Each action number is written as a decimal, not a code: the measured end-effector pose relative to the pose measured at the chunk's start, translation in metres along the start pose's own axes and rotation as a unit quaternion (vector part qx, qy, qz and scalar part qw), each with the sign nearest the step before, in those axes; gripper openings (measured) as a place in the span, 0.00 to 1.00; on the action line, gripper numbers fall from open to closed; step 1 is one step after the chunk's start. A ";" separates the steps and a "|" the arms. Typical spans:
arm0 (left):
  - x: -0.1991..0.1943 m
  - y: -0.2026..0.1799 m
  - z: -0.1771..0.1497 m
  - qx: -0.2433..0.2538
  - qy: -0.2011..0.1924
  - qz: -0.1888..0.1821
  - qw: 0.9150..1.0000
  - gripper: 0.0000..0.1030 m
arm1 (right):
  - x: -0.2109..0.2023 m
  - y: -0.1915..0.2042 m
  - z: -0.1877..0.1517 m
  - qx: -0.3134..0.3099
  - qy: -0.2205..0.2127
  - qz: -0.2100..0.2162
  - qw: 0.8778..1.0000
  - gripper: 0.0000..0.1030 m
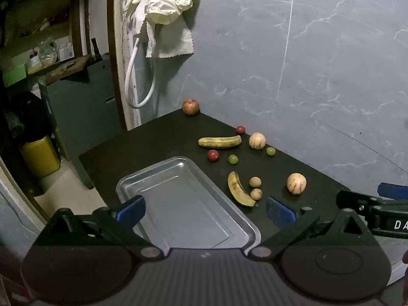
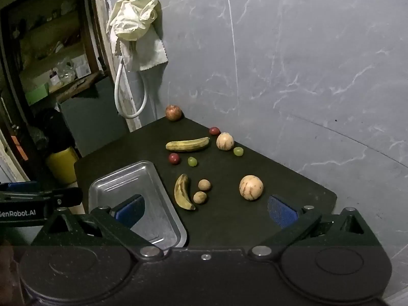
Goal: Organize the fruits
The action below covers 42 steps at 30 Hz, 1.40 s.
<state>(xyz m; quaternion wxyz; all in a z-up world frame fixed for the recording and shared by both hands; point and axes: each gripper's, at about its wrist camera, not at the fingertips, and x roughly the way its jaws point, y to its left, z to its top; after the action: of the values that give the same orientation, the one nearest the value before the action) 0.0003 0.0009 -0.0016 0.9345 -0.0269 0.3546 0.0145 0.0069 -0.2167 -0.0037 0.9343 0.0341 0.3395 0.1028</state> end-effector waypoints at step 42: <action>0.008 -0.005 -0.007 -0.009 0.011 0.001 1.000 1.00 | -0.001 -0.001 -0.010 0.002 -0.002 -0.002 1.000 0.99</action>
<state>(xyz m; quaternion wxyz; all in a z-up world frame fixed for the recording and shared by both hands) 0.0012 -0.0041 -0.0120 0.9301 -0.0349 0.3652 0.0183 0.0000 -0.2181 -0.0107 0.9350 0.0357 0.3384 0.1003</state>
